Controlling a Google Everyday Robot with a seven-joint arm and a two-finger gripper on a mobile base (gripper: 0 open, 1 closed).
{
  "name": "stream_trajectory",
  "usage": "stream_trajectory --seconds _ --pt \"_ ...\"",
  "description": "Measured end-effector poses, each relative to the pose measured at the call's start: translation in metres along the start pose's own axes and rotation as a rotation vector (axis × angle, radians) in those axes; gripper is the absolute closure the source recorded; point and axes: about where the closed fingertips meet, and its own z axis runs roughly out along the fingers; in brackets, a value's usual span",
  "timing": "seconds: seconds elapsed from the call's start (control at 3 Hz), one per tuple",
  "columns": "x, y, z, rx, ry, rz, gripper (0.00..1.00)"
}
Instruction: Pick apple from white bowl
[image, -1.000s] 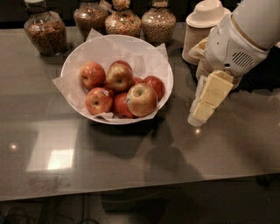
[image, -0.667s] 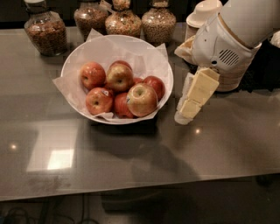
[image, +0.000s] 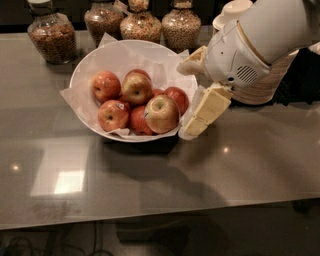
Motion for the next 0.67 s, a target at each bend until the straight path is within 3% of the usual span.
stream_trajectory --seconds 0.67 --pt "-0.0067 0.0013 0.0194 0.006 -0.069 -0.063 0.18"
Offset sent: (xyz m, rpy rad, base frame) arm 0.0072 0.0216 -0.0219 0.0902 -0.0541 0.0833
